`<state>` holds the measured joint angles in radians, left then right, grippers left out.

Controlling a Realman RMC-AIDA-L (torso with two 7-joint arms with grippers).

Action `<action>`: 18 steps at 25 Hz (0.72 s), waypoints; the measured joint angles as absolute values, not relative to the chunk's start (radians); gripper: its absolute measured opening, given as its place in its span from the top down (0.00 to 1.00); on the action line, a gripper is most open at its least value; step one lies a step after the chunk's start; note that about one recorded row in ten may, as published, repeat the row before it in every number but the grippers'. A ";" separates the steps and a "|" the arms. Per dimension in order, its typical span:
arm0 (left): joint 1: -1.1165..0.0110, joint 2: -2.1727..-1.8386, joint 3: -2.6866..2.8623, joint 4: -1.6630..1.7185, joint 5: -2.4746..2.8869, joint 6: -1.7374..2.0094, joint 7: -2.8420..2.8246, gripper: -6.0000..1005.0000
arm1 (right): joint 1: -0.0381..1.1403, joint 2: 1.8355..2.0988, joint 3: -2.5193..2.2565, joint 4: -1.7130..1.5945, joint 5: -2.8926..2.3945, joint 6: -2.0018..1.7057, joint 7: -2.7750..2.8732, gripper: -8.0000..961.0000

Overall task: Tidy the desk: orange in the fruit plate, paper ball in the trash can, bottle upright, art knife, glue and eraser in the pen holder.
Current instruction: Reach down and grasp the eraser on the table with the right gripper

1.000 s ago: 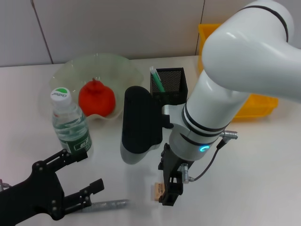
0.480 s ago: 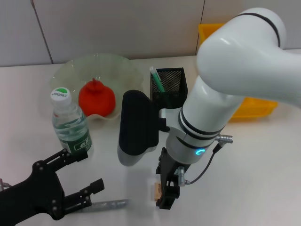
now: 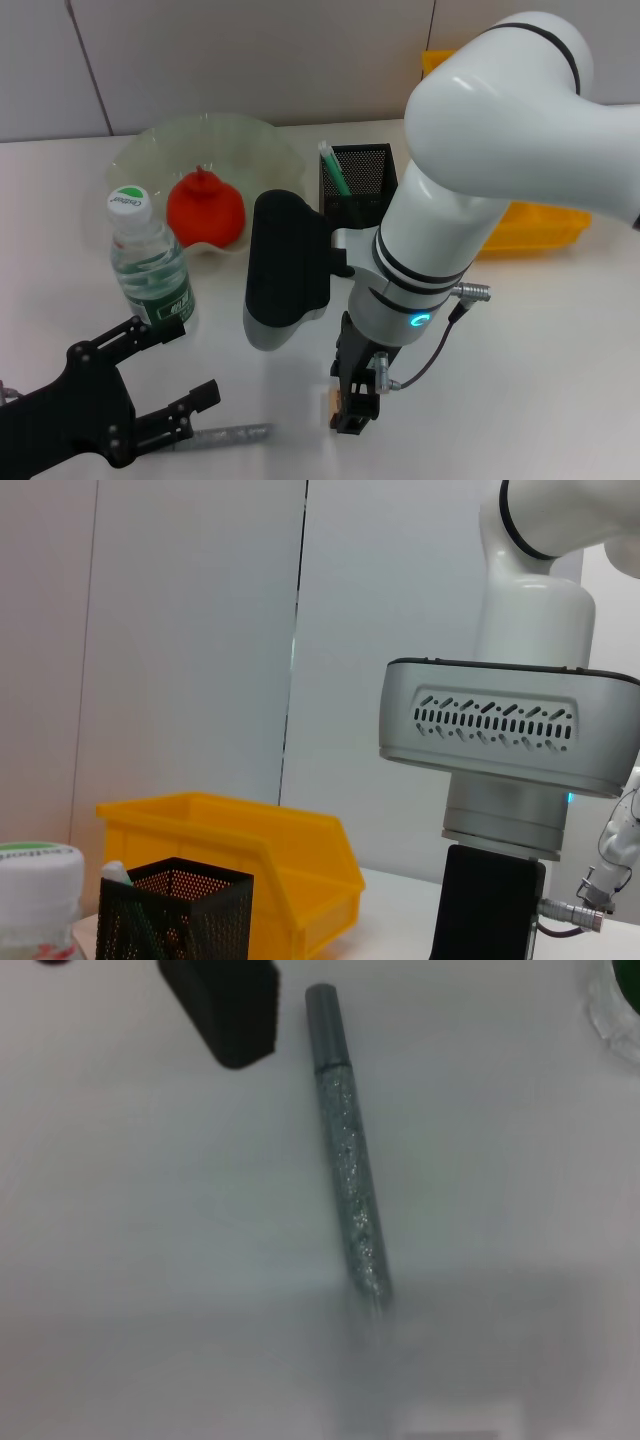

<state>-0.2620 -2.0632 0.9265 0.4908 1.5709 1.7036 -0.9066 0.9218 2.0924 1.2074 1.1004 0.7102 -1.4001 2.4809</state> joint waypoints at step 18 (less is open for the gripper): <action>-0.259 -2.063 0.926 0.491 1.571 1.703 -0.907 0.20 | 0.921 2.092 1.170 1.096 0.715 -1.390 2.481 0.48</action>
